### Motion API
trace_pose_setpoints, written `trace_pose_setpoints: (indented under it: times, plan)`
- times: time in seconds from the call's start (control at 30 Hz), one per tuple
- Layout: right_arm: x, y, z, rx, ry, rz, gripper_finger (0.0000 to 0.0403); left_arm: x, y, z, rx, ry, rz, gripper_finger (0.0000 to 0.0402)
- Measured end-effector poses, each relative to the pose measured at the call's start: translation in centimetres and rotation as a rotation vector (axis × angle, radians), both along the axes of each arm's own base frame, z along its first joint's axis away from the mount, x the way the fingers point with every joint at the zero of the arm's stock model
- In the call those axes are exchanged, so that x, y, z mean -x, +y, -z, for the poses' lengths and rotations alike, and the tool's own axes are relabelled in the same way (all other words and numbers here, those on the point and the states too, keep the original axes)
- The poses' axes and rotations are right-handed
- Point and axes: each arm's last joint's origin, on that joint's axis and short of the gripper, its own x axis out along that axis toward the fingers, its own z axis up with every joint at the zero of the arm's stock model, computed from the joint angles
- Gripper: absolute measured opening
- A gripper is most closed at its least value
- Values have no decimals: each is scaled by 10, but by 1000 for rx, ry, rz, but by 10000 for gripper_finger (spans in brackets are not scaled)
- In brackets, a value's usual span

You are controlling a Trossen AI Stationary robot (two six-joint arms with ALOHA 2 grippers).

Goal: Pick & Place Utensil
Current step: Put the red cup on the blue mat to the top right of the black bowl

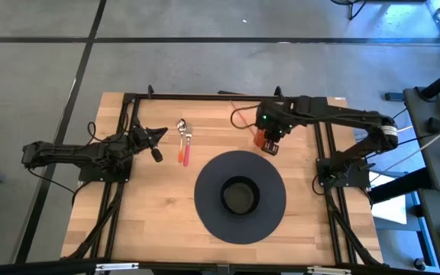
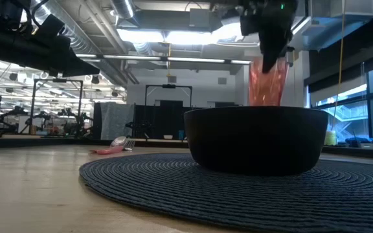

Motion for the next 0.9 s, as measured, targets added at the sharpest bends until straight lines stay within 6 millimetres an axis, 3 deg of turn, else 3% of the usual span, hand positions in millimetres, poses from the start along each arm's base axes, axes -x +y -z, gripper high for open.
trace_pose_setpoints:
  times: [0.13,0.53,0.9]
  plan:
    - [-3,27,-10,-18,-7,-45,10,0,0,0,0,1,0,4]
    - [-3,98,-8,-33,2,-184,12,0,0,0,13,-7,0,4]
    - [5,135,-6,-19,3,-190,13,0,0,1,15,-4,-1,4]
